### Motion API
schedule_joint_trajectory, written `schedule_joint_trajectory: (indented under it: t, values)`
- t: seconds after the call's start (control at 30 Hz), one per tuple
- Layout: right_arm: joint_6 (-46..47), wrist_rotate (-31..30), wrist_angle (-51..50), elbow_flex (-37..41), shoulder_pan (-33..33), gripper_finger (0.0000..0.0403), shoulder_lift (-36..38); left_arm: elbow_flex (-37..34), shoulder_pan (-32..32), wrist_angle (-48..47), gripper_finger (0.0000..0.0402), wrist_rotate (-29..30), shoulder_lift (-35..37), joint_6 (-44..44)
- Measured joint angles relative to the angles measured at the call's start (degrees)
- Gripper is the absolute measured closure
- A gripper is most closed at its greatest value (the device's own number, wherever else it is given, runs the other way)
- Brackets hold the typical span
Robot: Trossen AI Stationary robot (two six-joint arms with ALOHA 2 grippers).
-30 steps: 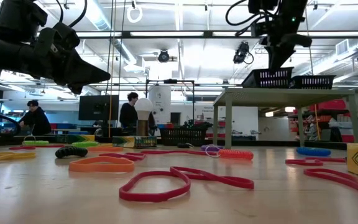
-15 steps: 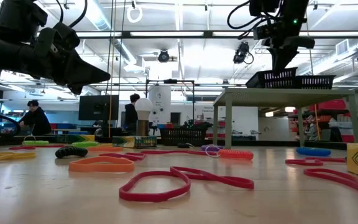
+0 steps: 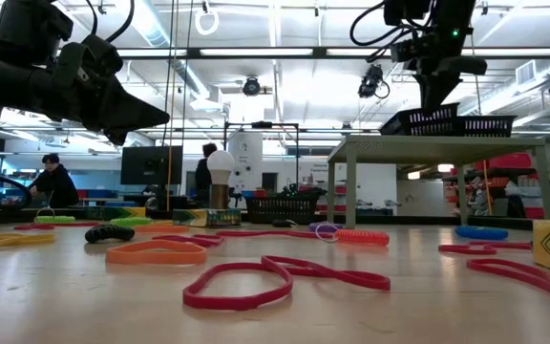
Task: Pick & Place Office Desk Supplies
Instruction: Put the bottom basket on the shelf
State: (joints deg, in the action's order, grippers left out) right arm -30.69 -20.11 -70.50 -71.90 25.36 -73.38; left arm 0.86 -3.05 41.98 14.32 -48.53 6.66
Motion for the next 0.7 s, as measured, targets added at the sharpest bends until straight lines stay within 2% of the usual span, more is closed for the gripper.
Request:
schedule_joint_trajectory:
  t: [0.27, 0.53, 0.7]
  values:
    - [0.3, -0.9, 0.0, 0.0, 0.0, 0.0312, 0.0, 0.0, 0.0, 0.0, 0.0391, 0.0, 0.0, 0.0]
    - [2.4, -4.2, 0.5, -0.2, -1.4, 0.0298, 0.1, 0.0, 0.0, -0.3, 0.0391, 0.0, 0.0, 0.5]
    - [4.3, -5.2, 3.8, -0.3, -2.9, 0.029, 2.7, 0.0, 0.0, 0.0, 0.039, 0.2, 0.0, 4.6]
